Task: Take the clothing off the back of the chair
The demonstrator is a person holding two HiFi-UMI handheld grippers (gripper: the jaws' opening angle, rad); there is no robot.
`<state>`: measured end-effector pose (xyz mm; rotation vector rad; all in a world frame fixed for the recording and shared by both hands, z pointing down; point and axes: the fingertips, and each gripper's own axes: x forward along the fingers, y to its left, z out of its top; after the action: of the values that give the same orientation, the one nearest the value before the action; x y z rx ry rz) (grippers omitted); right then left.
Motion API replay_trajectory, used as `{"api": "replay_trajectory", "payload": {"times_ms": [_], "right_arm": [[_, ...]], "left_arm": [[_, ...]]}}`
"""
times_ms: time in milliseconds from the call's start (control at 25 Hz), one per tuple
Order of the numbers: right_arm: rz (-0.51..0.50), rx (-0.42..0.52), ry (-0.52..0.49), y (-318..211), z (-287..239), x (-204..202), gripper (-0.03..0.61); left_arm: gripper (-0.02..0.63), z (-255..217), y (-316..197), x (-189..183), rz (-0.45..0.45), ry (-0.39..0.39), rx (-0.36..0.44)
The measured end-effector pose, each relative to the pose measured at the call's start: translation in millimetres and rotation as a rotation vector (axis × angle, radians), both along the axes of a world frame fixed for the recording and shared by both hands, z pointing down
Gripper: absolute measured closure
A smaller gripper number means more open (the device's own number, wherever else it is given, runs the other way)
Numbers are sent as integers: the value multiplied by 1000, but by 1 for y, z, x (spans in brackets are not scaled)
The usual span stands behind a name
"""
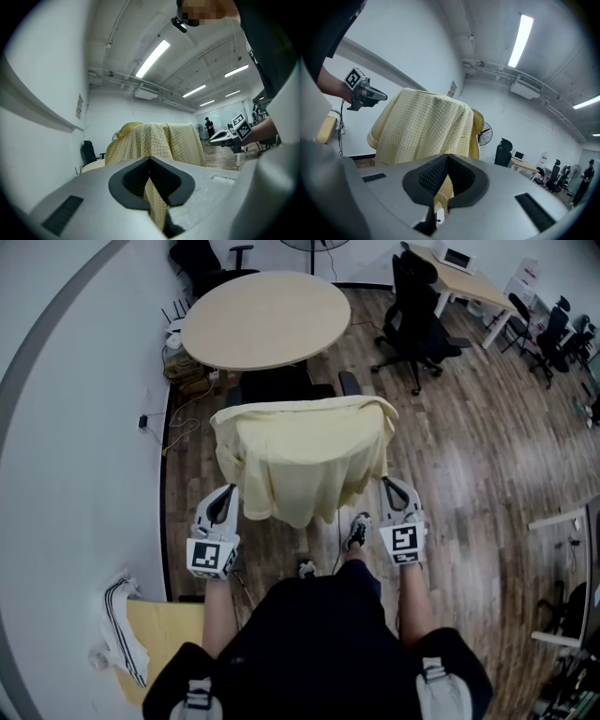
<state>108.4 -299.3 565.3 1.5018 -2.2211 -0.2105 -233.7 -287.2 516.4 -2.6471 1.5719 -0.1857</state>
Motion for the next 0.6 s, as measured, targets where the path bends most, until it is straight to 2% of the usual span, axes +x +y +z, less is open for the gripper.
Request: {"api": "replay_trajectory", "payload": {"times_ms": [600], "right_arm": [[20, 38, -17, -47, -19, 22, 584]], "left_arm": [[614, -19, -38, 1, -56, -6, 47]]}}
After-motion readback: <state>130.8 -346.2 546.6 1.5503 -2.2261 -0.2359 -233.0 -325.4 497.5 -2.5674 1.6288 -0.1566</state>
